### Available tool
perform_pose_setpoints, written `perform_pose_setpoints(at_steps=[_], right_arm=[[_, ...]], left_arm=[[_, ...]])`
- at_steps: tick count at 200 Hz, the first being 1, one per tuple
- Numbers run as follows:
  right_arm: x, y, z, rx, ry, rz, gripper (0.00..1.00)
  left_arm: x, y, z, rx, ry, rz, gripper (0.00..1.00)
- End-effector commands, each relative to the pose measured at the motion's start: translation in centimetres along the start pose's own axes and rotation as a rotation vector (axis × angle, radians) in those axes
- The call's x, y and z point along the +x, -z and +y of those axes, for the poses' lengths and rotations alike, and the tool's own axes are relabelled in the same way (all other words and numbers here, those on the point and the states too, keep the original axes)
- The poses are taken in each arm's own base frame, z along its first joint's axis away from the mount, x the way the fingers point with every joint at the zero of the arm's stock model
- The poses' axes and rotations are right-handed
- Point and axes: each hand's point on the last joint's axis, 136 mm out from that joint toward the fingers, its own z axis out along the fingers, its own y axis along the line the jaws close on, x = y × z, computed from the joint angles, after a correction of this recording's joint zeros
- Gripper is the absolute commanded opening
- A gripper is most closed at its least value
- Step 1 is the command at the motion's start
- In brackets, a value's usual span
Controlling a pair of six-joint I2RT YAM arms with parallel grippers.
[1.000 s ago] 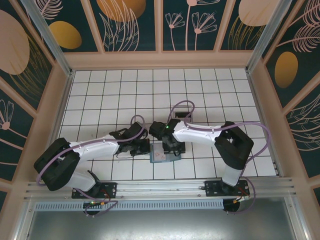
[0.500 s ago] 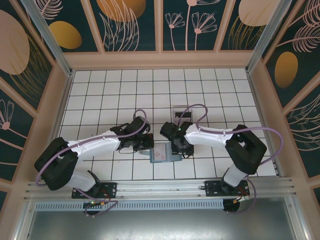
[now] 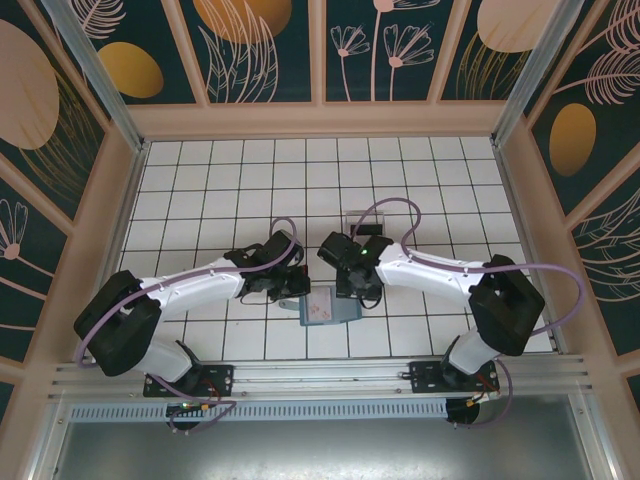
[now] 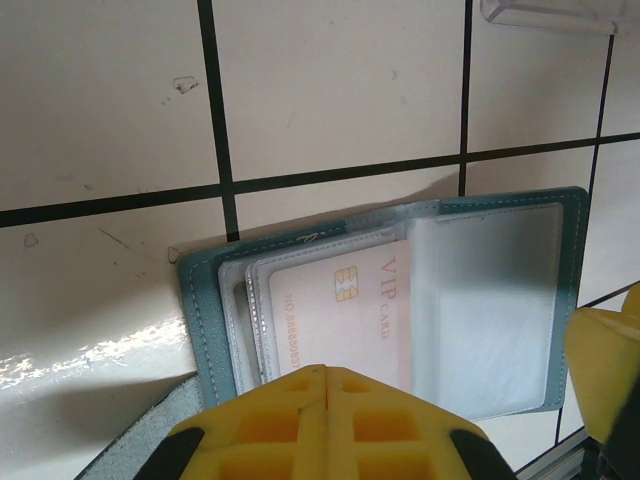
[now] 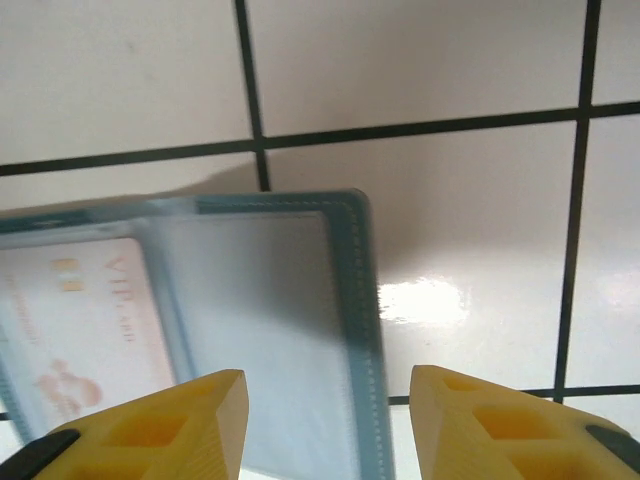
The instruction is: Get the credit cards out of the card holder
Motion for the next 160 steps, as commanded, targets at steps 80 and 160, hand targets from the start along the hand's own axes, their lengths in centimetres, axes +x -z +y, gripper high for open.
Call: perform_pose_setpoints(at_steps=[80, 160], right_arm=[[0.0, 0.5, 6.4, -0.451, -0.014, 0.099, 0.31], [0.6, -0.9, 6.3, -0.587, -0.019, 0.149, 0.24]], left_arm=[[0.9, -0.4, -0.2, 0.048, 0.004, 0.022, 0.00], [1.8, -2.1, -0.4, 0.047, 0.005, 0.066, 0.00]])
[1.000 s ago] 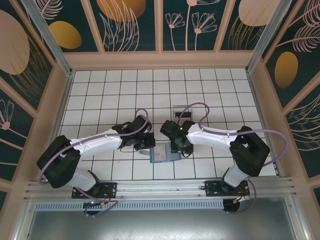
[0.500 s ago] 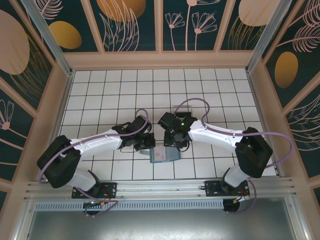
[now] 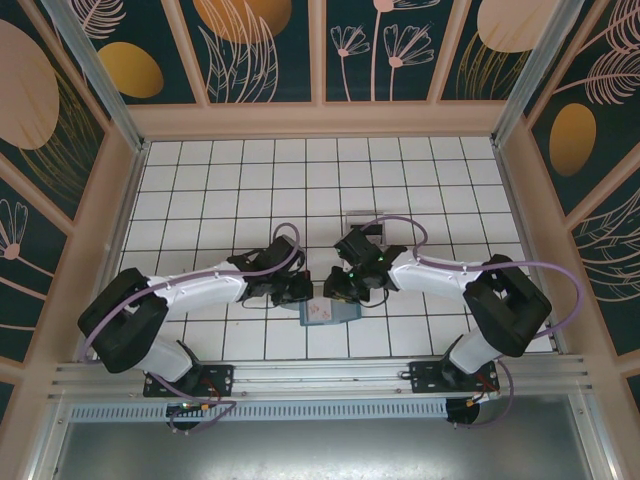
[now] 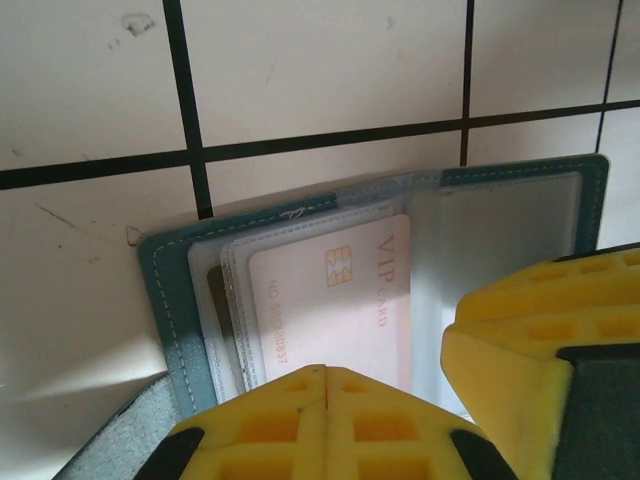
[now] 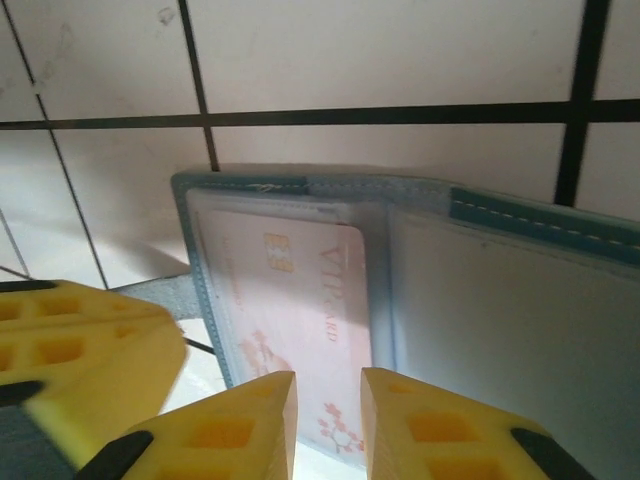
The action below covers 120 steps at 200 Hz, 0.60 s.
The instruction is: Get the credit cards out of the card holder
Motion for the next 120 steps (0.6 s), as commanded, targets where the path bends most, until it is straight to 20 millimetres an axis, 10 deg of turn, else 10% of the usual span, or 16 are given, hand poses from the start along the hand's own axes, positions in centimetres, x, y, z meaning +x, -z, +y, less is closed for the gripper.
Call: perform_pose_setpoints(at_steps=[1, 120], right_arm=[[-0.2, 0.7, 1.5, -0.092, 0.035, -0.007, 0.24], [0.2, -1.2, 0.2, -0.077, 0.027, 0.039, 0.23]], left_arm=[[0.3, -0.7, -0.3, 0.009, 0.008, 0.020, 0.00], [1.7, -2.0, 2.8, -0.090, 0.037, 0.052, 0.00]])
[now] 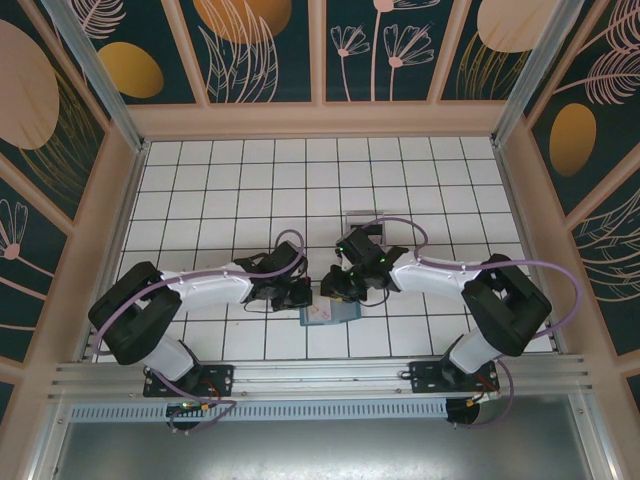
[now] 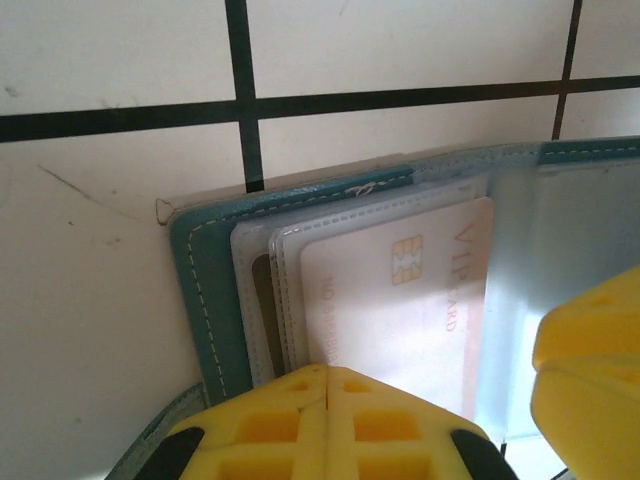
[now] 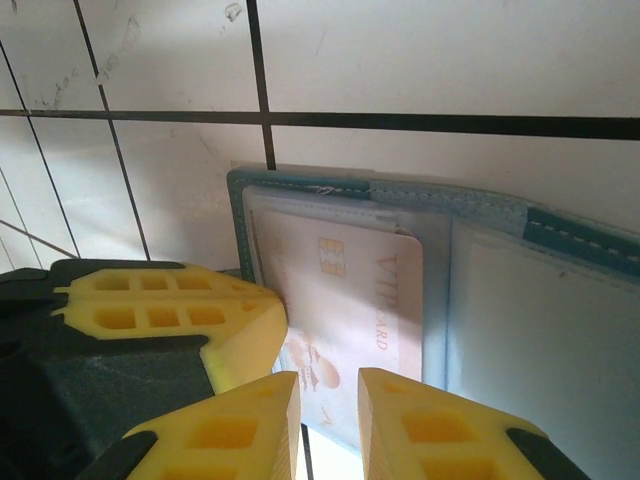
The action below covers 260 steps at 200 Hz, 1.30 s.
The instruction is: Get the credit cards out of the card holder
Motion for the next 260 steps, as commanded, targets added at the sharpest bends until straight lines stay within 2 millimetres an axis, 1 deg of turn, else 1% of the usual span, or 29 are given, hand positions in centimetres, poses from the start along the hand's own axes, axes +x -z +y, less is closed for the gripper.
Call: perform_pose_setpoints(at_steps=[1, 62, 109, 143, 183, 260], right_arm=[[0.3, -0.8, -0.9, 0.007, 0.012, 0.025, 0.23], [0.7, -1.7, -2.1, 0.037, 0.009, 0.045, 0.23], [1.0, -2.1, -2.9, 0.061, 0.002, 0.051, 0.23], [0.8, -1.5, -3.6, 0.112, 0.000, 0.032, 0.23], [0.8, -0.7, -4.0, 0.151, 0.004, 0.015, 0.24], [0.2, 0.7, -2.8, 0.133, 0.008, -0.031, 0.24]], left_arm=[[0.6, -0.5, 1.2, -0.041, 0.019, 0.011, 0.00], [0.7, -0.5, 1.3, -0.044, 0.019, 0.013, 0.00], [0.7, -0.3, 1.2, -0.038, 0.020, 0.011, 0.00], [0.7, -0.2, 1.3, -0.041, 0.019, 0.009, 0.00], [0.6, -0.1, 1.2, -0.038, 0.019, 0.006, 0.04], [0.8, -0.1, 1.3, -0.041, 0.013, 0.011, 0.03]])
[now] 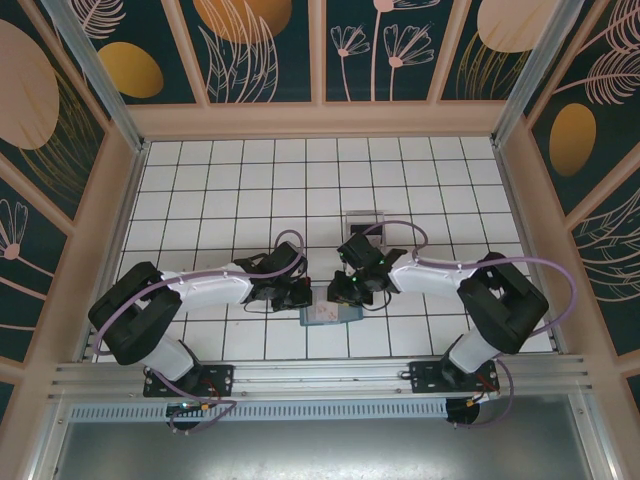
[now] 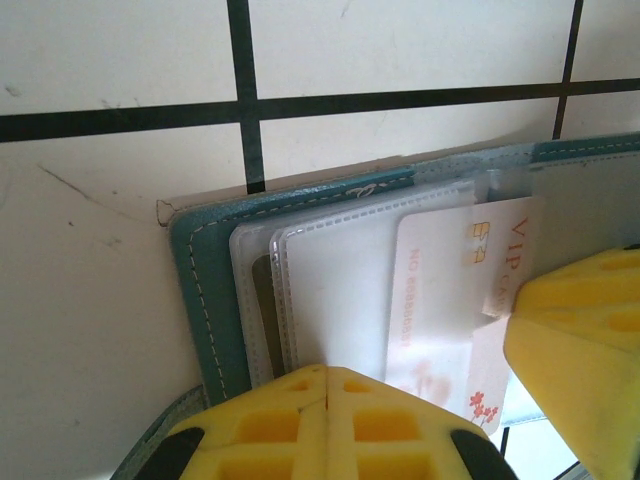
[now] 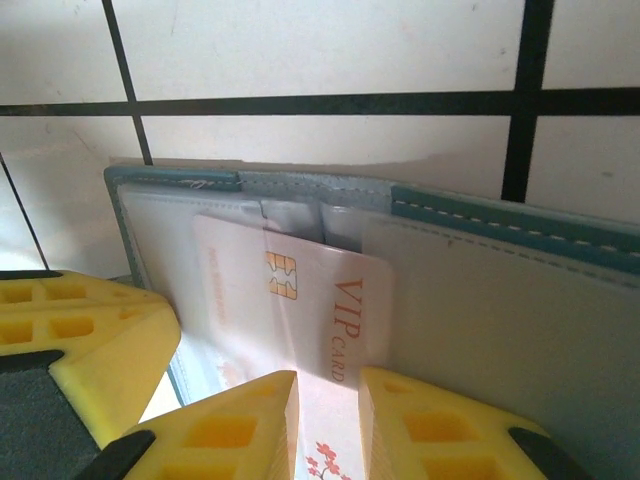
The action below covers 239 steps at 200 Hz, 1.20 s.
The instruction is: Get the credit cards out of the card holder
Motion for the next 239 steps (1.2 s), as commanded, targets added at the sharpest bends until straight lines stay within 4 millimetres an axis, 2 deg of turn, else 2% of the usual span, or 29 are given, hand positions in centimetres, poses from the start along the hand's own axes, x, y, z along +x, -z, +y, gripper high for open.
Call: perform_pose_setpoints(at_steps=[1, 69, 126, 176, 213, 239], right_arm=[[-0.3, 1.0, 0.1, 0.017, 0.010, -0.032, 0.24], [0.3, -0.2, -1.4, 0.040, -0.011, -0.009, 0.23], [0.4, -0.1, -1.9, 0.056, -0.014, -0.016, 0.24], [0.5, -0.7, -0.9, -0.026, -0.012, -0.006, 0.24], [0.7, -1.3, -1.3, -0.039, -0.022, 0.007, 0.24], [0.8, -1.1, -0.7, -0.072, -0.018, 0.003, 0.24]], left_arm=[[0.7, -0.1, 1.2, -0.041, 0.008, 0.013, 0.03], [0.7, 0.0, 1.1, -0.043, 0.002, 0.014, 0.02], [0.7, 0.0, 1.1, -0.044, 0.005, 0.012, 0.02], [0.7, 0.0, 1.2, -0.044, 0.006, 0.014, 0.02], [0.8, 0.0, 1.3, -0.047, 0.007, 0.016, 0.02], [0.8, 0.0, 1.4, -0.047, 0.010, 0.015, 0.02]])
